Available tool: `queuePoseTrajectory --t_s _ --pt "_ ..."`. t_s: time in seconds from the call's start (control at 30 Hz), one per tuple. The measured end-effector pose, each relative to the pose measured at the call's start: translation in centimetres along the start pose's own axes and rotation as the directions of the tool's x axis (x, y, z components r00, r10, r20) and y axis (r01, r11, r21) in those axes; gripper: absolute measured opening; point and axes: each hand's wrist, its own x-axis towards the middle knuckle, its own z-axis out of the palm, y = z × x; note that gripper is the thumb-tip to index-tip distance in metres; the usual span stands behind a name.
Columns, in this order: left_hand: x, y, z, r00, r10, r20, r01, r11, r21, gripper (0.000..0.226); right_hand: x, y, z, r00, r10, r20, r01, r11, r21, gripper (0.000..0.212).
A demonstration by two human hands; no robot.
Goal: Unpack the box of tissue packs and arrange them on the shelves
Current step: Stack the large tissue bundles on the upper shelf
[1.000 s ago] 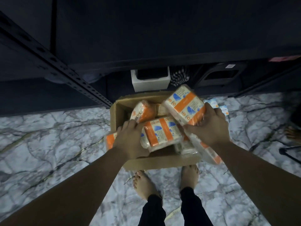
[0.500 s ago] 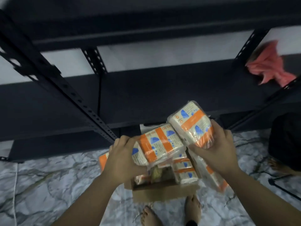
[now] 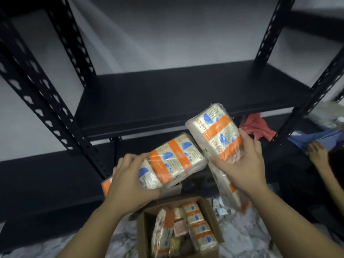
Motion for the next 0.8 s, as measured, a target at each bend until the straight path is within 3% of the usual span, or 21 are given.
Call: queuePoseTrajectory --t_s 0.27,0.47,0.67,0.8 --pt "4.7 5.6 -7.1 0.989 0.045 -0.138 -0.048 0.999 -0.016 0.101 6.1 -6.6 -4.3 0.991 -0.077 -0.106 0.086 0.993 0.086 0.110" --pt "10.2 8.6 -8.6 0.976 0.000 -0.216 0.005 1.000 0.021 0.096 12.9 -8.3 -5.3 0.993 -0.067 -0.093 0.074 0.995 0.069 0.112" --pt "18.2 11.4 -6.2 0.980 -0.113 -0.165 0.135 0.982 0.135 0.107 22.5 -7.1 -4.7 0.998 -0.030 0.054 0.037 0.991 -0.128 0.111" --pt "22.6 12.5 -3.5 0.960 -0.206 -0.189 0.248 0.941 0.230 0.100 28.1 -5.4 -5.1 0.992 -0.015 0.122 0.050 0.955 -0.291 0.107"
